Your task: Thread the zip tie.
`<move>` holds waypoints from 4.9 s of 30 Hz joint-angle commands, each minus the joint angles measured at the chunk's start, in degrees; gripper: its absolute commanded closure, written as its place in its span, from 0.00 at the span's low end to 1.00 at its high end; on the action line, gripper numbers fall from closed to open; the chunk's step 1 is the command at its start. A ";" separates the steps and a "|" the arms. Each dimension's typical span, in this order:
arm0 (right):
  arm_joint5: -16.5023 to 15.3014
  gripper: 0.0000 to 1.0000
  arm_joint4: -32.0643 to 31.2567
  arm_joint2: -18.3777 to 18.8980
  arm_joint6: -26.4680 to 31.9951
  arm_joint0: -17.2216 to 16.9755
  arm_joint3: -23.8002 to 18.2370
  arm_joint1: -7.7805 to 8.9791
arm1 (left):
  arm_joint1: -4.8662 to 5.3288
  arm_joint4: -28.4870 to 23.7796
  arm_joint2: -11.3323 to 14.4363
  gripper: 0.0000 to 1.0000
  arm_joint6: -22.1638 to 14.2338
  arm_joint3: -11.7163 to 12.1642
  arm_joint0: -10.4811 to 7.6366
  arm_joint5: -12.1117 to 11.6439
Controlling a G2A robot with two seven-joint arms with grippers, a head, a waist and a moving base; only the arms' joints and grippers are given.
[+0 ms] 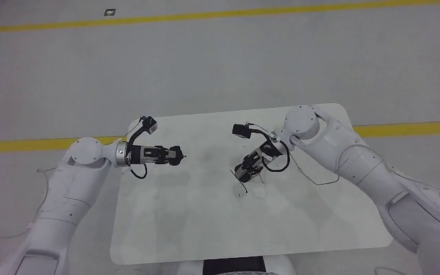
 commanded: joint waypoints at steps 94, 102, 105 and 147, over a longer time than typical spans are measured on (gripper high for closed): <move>19.30 1.00 14.11 -13.33 -1.36 10.19 6.86 -9.91 | -0.83 17.99 7.07 1.00 6.19 -16.78 0.33 0.00; 19.30 1.00 13.48 -12.88 -0.47 10.15 7.11 -10.41 | -0.83 17.99 7.07 1.00 6.19 -16.78 0.33 0.00; 19.30 1.00 13.35 -12.71 -0.45 10.04 7.30 -10.51 | -0.83 17.99 7.07 1.00 6.19 -16.78 0.33 0.00; 19.30 1.00 12.79 -12.93 0.00 10.10 10.48 -11.92 | -0.83 17.99 7.07 1.00 6.19 -16.78 0.33 0.00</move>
